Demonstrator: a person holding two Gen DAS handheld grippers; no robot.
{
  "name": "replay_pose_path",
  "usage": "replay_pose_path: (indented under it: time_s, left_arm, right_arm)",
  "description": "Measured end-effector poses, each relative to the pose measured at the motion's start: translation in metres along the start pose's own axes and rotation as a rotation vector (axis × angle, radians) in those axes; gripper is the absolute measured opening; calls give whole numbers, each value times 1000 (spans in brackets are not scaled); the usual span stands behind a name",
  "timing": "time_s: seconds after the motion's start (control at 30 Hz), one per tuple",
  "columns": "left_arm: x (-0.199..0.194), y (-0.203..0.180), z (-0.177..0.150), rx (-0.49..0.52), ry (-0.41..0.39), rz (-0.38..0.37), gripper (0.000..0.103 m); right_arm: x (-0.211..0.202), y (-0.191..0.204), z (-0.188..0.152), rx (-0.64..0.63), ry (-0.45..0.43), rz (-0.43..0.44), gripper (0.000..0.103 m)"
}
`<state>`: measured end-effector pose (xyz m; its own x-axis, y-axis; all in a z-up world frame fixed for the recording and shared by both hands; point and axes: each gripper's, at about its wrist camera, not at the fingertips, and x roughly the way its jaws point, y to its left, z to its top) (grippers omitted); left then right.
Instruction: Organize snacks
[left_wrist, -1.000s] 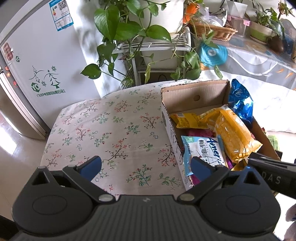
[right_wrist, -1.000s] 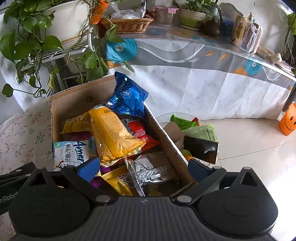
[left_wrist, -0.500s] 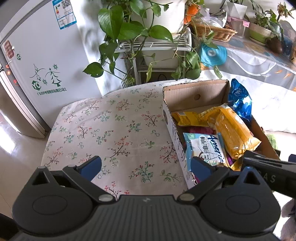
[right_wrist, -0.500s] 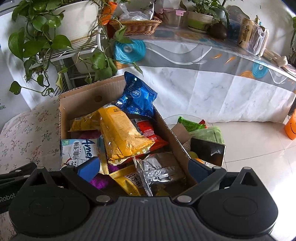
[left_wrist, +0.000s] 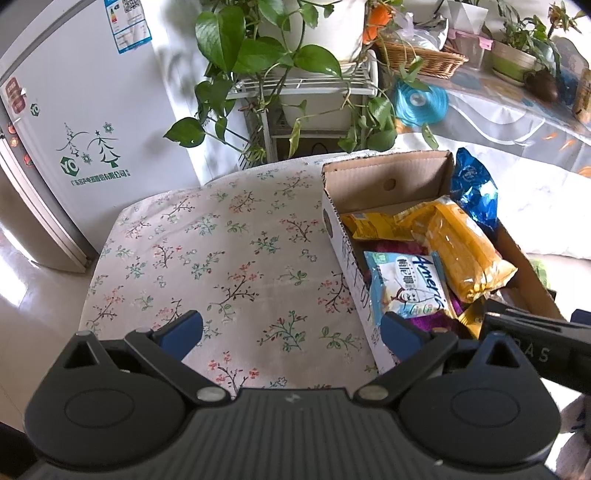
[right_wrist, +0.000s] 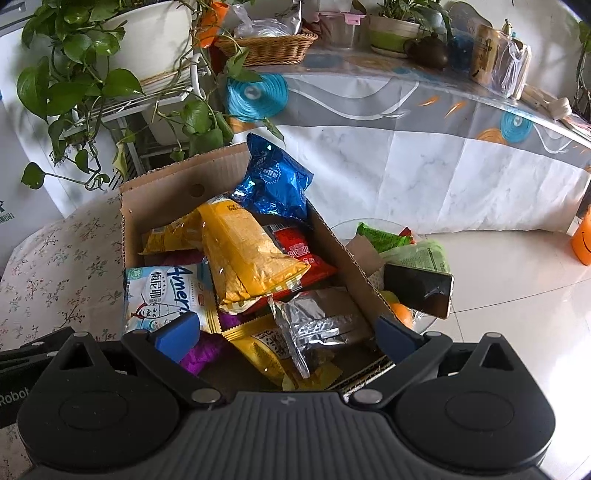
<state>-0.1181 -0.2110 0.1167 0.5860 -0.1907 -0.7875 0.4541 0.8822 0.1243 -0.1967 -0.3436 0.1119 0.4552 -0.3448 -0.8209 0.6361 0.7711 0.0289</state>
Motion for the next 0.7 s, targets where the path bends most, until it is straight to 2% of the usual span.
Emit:
replay_pose_path:
  time_s: [0.33,0.7]
  left_arm:
    - [-4,17,-16,7,4,8,102]
    - [-11,50,-37,-24,8,-27,102]
  right_arm:
    - [-7,17,-14,-76,-23,1,103]
    - [-18,44,-35,-169,-66,19,103]
